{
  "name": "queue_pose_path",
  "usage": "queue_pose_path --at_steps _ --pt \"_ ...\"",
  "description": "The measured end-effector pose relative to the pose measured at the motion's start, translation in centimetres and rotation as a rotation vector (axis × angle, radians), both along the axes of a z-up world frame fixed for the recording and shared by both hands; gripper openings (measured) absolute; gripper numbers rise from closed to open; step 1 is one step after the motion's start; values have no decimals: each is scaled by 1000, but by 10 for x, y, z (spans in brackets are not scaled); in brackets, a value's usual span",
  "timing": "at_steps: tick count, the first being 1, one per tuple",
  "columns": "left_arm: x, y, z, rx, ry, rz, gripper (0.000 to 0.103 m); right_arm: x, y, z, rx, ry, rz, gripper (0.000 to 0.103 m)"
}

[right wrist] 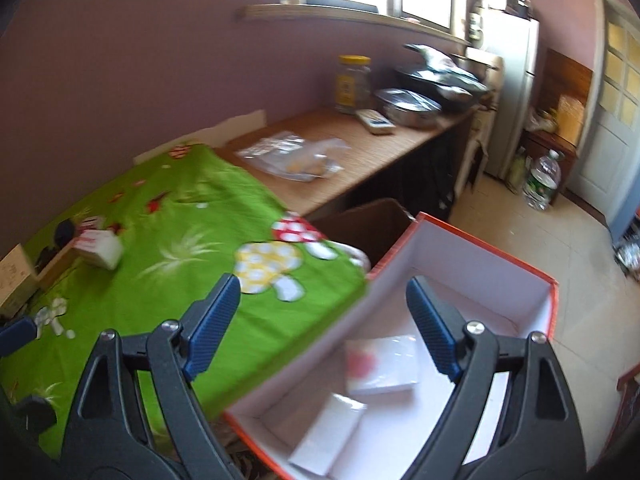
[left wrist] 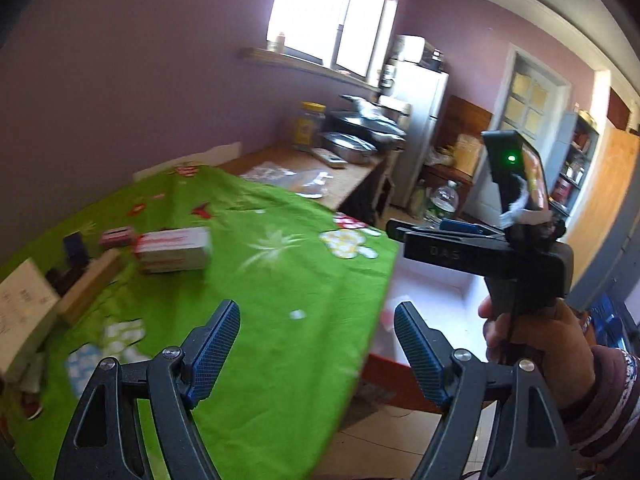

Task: Organize objects
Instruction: 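Move both grippers back over the bedspread toward the remaining boxes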

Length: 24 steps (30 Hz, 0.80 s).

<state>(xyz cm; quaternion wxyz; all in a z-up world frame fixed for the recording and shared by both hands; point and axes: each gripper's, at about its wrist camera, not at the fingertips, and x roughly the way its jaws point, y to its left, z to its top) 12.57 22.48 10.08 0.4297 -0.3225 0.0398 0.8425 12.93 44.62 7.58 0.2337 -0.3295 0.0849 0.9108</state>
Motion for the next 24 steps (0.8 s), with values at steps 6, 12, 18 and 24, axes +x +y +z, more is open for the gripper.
queue_pose_path --at_steps 6,12,18,24 --pt "-15 -51 0 22 -34 66 80 -17 -40 5 29 11 87 87" --pt "-28 -92 -10 38 -120 112 80 -33 -70 8 55 6 146 92" --pt "-42 -130 -17 16 -162 211 80 -48 -96 10 45 14 211 93" --pt "-62 -165 -18 7 -186 281 80 -66 -123 6 44 -3 286 93"
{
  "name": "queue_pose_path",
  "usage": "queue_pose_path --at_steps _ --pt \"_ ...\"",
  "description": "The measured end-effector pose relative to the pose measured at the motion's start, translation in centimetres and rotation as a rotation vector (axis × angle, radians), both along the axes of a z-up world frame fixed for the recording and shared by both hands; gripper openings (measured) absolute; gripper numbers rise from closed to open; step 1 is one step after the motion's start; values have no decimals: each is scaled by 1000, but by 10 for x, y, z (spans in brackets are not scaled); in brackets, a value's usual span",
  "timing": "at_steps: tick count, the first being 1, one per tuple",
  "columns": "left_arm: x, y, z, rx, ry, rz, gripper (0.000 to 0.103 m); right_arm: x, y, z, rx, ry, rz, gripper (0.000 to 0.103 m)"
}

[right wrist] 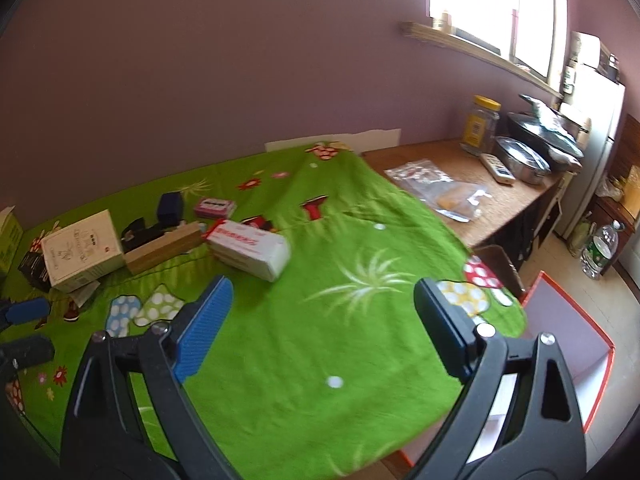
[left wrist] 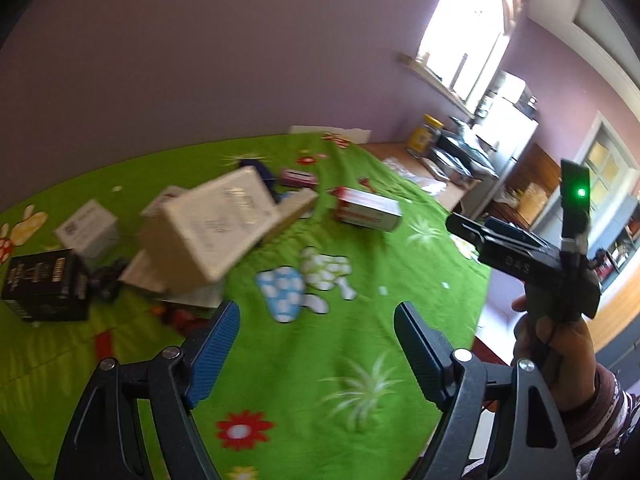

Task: Organize objects
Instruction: 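Move both grippers back over the bedspread toward the remaining boxes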

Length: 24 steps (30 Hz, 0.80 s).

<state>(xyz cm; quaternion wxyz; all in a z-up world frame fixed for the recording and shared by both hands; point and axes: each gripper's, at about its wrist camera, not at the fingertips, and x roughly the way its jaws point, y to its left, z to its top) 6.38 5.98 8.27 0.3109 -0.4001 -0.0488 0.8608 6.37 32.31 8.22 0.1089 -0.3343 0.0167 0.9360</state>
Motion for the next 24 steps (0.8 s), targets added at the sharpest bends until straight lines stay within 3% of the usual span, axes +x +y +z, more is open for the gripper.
queue_pose_path --at_steps 9,17,24 --pt "-22 -45 -6 -18 -36 66 80 -18 -26 -10 5 -44 71 94" --pt "-37 -94 -11 -32 -54 180 80 -27 -36 -15 -7 -62 116 95" --pt "-52 -113 -18 -59 -73 249 80 -38 -49 -18 -20 -69 170 96"
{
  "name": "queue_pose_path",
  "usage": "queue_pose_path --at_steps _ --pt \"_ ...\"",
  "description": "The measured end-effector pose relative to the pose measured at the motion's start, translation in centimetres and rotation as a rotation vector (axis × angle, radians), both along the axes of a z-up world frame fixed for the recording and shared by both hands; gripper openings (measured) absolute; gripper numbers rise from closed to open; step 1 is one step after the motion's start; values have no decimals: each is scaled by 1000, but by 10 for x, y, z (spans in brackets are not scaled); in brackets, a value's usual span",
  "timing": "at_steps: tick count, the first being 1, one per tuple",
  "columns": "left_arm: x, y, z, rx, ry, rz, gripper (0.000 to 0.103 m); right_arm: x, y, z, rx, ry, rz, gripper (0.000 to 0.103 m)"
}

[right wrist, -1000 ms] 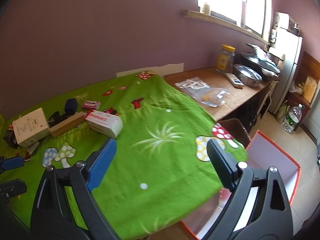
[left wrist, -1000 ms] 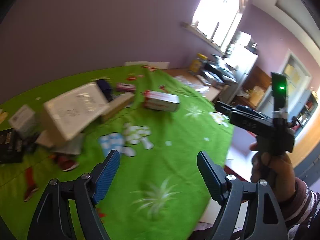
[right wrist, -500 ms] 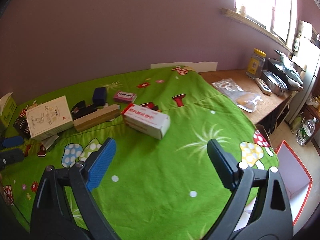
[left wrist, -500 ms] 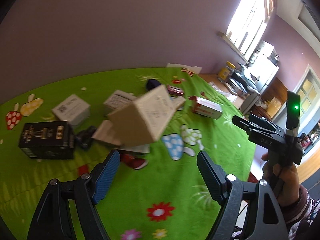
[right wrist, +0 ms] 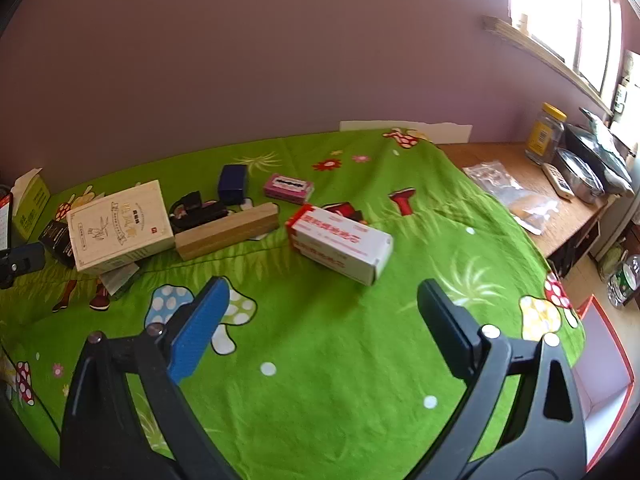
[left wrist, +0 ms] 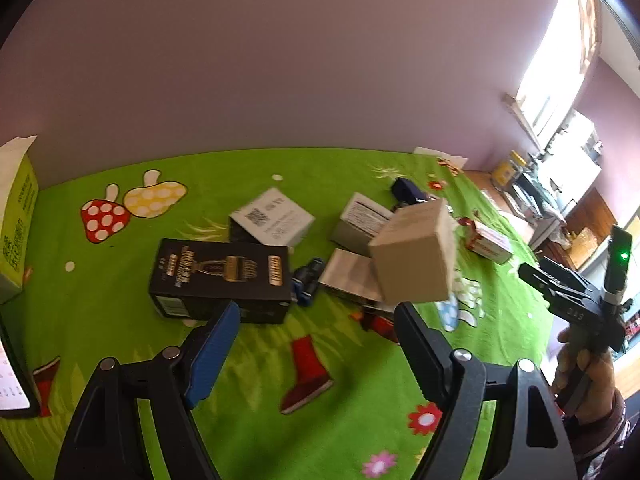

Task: Organize objects
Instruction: 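Move both grippers back over the bedspread toward the remaining boxes, then grasp the black DORMI box with left while right grasps the welding-gun box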

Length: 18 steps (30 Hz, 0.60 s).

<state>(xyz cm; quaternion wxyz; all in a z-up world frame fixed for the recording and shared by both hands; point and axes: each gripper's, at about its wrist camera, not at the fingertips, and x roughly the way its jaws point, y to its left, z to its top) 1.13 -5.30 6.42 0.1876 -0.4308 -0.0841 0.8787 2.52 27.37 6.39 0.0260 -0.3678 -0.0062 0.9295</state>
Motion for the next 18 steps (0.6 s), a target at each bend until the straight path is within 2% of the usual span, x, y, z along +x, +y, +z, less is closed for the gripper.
queue_pose_path --at_steps 6,12,18 --pt "-11 -9 -5 -63 1 67 80 -10 -9 -1 31 0 35 97" --pt "-12 -20 0 -97 23 111 83 -30 -2 -1 75 -16 12 100" --pt "-28 -21 -7 -176 7 109 88 -56 9 -9 20 -51 -70 100"
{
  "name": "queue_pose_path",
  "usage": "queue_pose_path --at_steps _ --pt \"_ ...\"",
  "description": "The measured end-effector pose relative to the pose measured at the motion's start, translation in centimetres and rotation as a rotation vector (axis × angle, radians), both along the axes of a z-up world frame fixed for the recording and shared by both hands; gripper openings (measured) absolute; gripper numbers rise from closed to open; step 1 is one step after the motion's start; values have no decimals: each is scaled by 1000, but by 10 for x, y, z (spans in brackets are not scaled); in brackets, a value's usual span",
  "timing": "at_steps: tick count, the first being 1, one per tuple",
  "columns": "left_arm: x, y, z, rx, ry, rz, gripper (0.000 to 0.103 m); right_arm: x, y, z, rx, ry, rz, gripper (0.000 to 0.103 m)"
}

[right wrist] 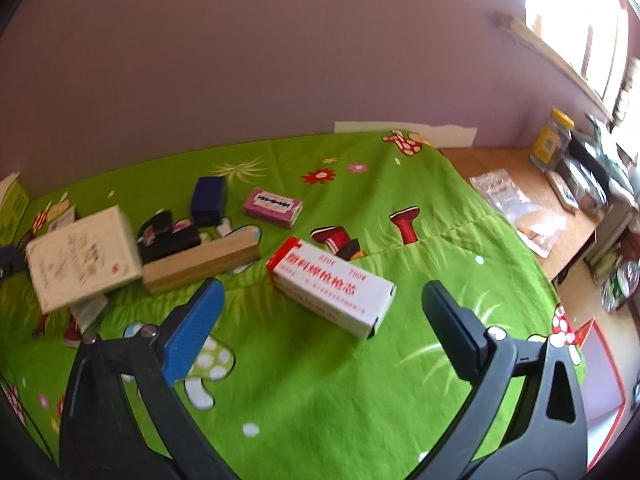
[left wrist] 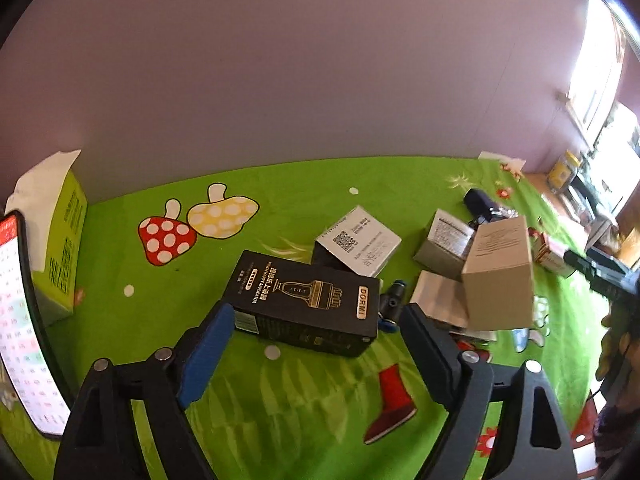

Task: Organize objects
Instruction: 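Grasp the black DORMI box with left while right grasps the welding-gun box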

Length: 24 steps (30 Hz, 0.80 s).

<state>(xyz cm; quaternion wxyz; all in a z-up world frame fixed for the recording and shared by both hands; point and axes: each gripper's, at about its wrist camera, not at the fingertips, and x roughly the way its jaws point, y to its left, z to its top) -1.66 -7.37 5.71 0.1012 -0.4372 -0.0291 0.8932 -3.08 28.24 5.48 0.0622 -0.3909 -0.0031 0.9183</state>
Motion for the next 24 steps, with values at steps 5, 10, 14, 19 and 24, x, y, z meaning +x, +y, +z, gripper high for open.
queue_pose_path --at_steps 5,10,14,19,24 --pt "-6 5 -3 -69 2 -49 101 -13 -1 -8 -7 -25 -42 100" --pt "-10 4 -2 -91 15 -83 103 -20 5 -13 -11 -40 -99 100" --pt "-13 5 2 -116 33 -106 103 -27 12 -17 -41 -51 -144 100" --pt "-23 6 -2 -113 16 -146 103 -34 10 -23 -45 -65 -158 100" --pt "-32 6 -16 -89 -24 -146 103 -40 12 -28 -25 -63 -168 100"
